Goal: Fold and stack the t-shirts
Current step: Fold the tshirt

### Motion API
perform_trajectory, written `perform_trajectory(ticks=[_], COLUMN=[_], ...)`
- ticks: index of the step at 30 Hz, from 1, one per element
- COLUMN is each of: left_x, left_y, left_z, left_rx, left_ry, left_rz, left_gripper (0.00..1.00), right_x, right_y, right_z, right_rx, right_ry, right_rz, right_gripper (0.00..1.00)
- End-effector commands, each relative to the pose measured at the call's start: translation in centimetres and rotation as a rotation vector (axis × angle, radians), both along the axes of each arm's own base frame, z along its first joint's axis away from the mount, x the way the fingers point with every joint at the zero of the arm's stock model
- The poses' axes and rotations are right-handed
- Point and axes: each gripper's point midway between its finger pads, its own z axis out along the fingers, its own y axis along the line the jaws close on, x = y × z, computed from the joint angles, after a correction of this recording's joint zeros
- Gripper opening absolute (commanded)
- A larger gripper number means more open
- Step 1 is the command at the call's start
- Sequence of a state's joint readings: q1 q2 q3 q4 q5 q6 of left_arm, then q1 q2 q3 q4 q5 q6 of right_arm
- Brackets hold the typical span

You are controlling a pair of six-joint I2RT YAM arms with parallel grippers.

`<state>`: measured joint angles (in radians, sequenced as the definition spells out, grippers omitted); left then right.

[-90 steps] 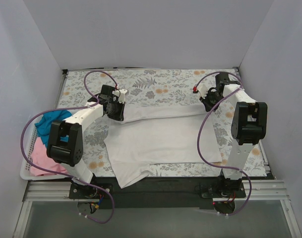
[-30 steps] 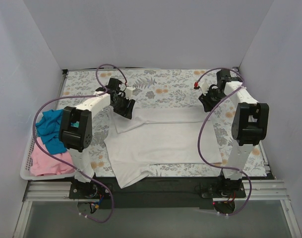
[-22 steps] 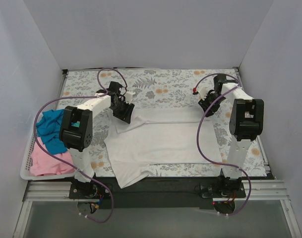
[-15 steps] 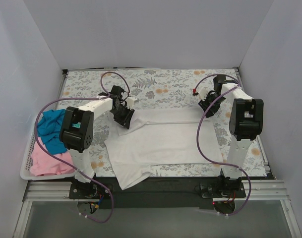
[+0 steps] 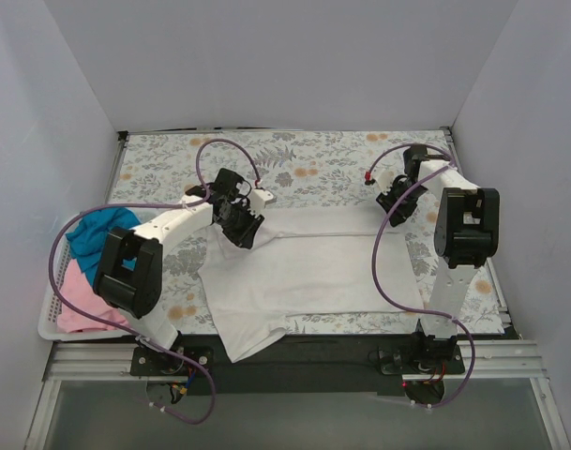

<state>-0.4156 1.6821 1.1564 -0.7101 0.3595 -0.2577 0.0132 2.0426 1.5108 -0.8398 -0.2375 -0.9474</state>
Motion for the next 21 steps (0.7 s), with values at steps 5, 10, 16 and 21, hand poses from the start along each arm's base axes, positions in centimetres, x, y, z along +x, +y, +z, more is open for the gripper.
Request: perform_trajectory(ticks=[5, 10, 16, 21], left_x=[4.4, 7.5, 7.7, 5.4], left_y=[-2.9, -4.7, -5.0, -6.4], left_z=[3.0, 2.7, 0.7, 1.1], left_rx=[-0.101, -0.131, -0.109, -0.104], left_ry=[-0.087, -0.084, -0.024, -0.011], left_rz=[0.028, 0.035, 0.021, -0.016], left_gripper=[0.53, 0.61, 0.59, 0.48], right_x=[-0.7, -1.0, -0.8, -0.5], right_y=[0.4, 0.4, 0.5, 0.3], right_z=[2.1, 2.2, 2.4, 2.4], right_rx=[0.032, 0.032, 0.036, 0.027], right_ry=[-0.009, 0.008, 0.003, -0.003], right_rz=[0.001, -0.001, 0.003, 0.005], right_gripper=[0.35, 0.35, 0.35, 0.35])
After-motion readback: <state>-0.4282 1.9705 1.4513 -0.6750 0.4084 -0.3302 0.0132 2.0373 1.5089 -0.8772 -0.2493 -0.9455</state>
